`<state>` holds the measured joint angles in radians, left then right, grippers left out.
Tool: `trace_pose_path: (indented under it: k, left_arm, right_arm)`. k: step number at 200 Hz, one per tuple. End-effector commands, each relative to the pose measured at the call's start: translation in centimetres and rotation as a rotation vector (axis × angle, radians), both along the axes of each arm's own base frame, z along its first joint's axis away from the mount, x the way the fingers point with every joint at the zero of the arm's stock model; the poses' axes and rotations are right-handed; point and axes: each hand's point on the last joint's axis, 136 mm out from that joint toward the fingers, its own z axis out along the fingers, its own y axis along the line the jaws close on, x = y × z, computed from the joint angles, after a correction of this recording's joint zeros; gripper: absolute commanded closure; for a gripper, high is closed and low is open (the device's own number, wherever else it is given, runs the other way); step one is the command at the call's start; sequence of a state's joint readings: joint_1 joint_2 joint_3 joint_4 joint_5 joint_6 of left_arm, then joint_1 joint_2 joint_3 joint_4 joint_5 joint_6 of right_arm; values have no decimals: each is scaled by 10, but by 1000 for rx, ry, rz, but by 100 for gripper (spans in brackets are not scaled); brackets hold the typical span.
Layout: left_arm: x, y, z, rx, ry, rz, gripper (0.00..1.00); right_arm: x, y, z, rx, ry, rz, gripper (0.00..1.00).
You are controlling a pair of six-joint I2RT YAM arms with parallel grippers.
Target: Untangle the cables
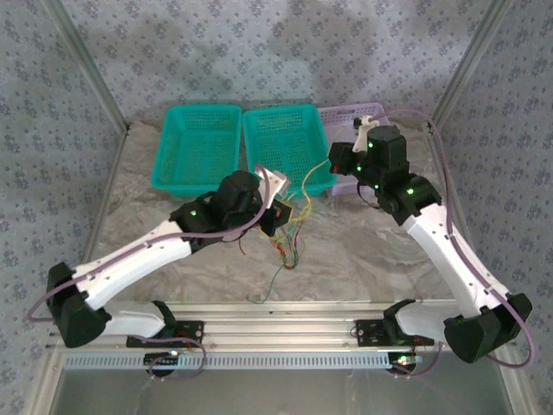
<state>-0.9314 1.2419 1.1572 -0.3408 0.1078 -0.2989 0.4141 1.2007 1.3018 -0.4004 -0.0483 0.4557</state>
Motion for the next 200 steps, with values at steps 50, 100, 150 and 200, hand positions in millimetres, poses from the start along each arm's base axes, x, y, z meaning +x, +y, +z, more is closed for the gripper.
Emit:
trace_pose_path:
  k: [50,100,150,200]
  left_arm:
    - [-16,63,22,123,-133,43,100]
    - [11,103,30,158,-174,209,100]
    - [42,129,54,108,-192,387,100]
    - [64,144,79,77,-216,494,100]
  right_arm:
    - [16,-92,-32,-49,86,-331,100]
    - [10,-133,-19,-62,31,-511,100]
    - [-6,-176,12,-142,-68,-720,100]
    - [-17,-200,43,-211,-152,-855,100]
